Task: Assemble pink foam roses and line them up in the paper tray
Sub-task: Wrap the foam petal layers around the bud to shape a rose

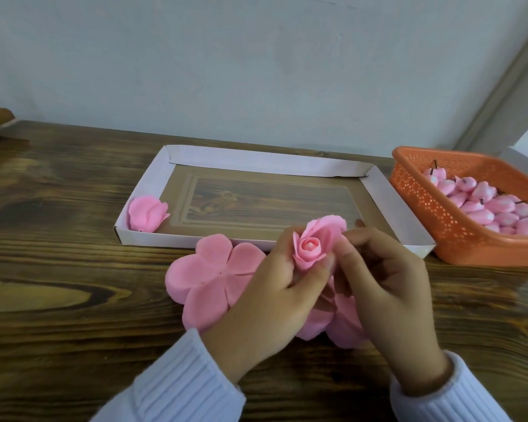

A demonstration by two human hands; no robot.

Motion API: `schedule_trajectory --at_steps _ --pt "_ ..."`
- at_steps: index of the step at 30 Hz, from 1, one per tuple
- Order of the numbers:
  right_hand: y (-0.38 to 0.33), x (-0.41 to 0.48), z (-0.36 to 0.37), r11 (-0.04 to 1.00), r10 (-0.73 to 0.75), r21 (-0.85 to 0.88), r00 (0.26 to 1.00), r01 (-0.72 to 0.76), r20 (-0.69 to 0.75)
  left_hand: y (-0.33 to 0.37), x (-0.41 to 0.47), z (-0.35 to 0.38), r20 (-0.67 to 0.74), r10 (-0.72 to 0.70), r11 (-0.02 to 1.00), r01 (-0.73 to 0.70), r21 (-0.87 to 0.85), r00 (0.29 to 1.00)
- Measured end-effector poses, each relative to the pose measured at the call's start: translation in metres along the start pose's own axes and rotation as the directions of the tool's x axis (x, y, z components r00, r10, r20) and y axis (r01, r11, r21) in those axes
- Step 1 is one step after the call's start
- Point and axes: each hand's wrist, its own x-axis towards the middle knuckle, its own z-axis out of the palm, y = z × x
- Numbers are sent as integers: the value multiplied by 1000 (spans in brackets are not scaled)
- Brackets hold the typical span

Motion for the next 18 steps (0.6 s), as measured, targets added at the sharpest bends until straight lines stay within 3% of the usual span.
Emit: schedule_trajectory --at_steps 6,12,15,18 --pt "1 1 0 984 49 172 999 -50 8 3 0 -2 127 -44 998 50 -41 991" --pt "5 1 -3 974 28 225 996 -8 -88 7 -1 -4 117 -32 998 25 62 993" --pt "9 2 -5 962 90 269 981 -41 -174 7 -2 -5 115 -22 997 13 74 993" --pt "9 3 -5 961 147 250 983 -117 -106 8 -3 -4 118 13 995 -25 100 993"
